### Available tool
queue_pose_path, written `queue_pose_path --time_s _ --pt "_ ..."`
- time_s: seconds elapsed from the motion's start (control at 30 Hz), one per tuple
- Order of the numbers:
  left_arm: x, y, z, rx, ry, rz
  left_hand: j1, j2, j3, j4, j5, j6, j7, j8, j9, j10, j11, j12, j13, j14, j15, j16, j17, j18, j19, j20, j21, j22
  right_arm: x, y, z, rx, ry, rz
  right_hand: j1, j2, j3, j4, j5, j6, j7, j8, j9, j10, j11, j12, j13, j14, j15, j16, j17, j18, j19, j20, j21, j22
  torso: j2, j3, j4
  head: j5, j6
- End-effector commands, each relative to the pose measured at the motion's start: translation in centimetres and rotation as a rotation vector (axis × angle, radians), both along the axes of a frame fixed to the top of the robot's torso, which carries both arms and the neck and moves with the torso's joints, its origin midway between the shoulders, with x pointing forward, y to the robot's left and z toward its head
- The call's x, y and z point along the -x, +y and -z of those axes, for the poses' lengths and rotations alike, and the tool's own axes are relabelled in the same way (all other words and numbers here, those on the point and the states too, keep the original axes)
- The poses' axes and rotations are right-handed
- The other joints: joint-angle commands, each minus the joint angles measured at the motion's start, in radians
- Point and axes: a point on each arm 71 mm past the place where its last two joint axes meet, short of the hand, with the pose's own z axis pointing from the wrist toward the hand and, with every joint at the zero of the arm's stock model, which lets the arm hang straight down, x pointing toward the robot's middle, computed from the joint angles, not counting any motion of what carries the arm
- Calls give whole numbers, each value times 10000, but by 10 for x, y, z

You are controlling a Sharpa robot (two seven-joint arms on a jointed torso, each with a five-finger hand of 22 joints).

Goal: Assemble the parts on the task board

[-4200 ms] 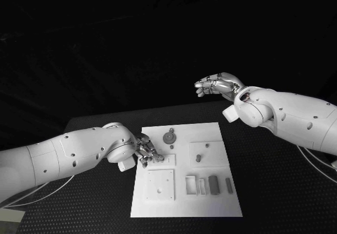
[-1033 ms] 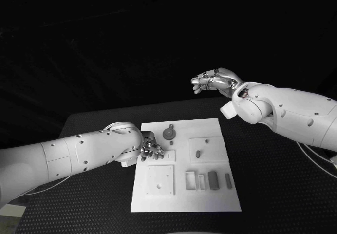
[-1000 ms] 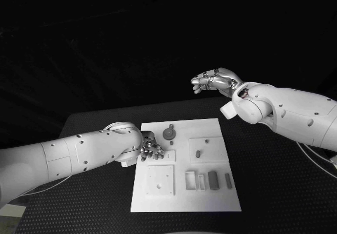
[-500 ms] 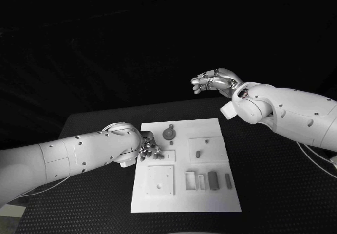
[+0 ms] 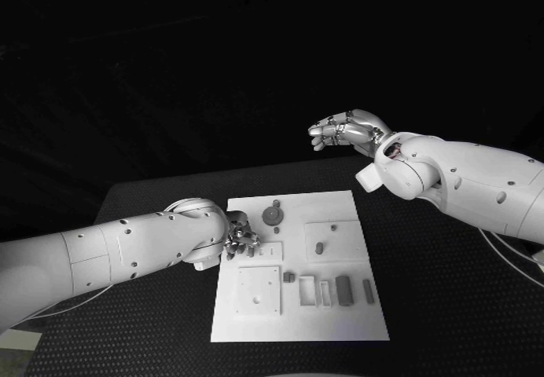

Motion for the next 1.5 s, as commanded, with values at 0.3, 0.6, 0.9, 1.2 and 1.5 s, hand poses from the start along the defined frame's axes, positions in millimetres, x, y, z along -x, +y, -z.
queue_pose_path --time_s 0.3,0.6,0.9,1.2,1.5 --pt "0 0 0 218 -11 -46 79 -40 789 -731 -6 51 -26 -30 12 45 -46 -35 7 -28 8 1 -14 -58 -14 -27 65 212 1 1 0 5 5 -153 57 35 -15 -29 -6 54 260 60 -19 -44 0 49 -21 -51 -9 38 -14 73 21 56 -70 187 1 -8 10 -4 25" --pt "1 6 -2 811 -84 -321 -28 -132 789 -670 -476 -182 72 -243 -61 -16 48 -107 -12 -79 25 -62 -48 -78 -64 -11 29 190 8 7 2 2232 -734 -665 830 -233 15 -72 -10 153 229 148 -43 4 -18 120 -139 37 -49 111 -30 132 104 72 -80 215 3 -12 7 -16 56" --pt "6 25 -9 2009 -194 -939 -424 -1444 546 -100 -2855 -1094 491 -933 -489 -475 441 -493 -181 -471 178 -414 -227 -134 -438 117 -344 45 41 32 13 6521 -2277 -2036 1550 -644 -205 -98 -17 1131 -212 656 156 1631 -833 1292 438 2278 -1096 1444 622 531 2346 -294 1016 246 -5 -25 8 -18 79" --pt "7 52 -22 3080 -777 -1960 -137 -1941 171 -188 -2877 -1435 667 -1147 -720 -811 621 -648 -254 -740 311 -556 -314 -111 -626 245 -592 -26 97 65 43 9291 -3437 -3338 1644 -1020 -727 -45 3 1491 -598 549 186 1770 -1355 5579 3963 3258 -2382 6829 4126 531 4628 -1486 3913 301 -11 -60 1 13 83" --pt "3 65 -25 3878 -949 -3154 59 -1948 96 -93 -2539 -1429 706 -1124 -780 -962 665 -760 -340 -875 406 -680 -410 -115 -742 341 -778 -105 128 89 69 10218 -4478 -3707 1305 -1529 -189 96 3 1690 -670 516 286 1683 -1437 6655 5308 3362 -2477 8655 4278 531 4795 -1838 5580 280 -4 -129 -27 41 115"
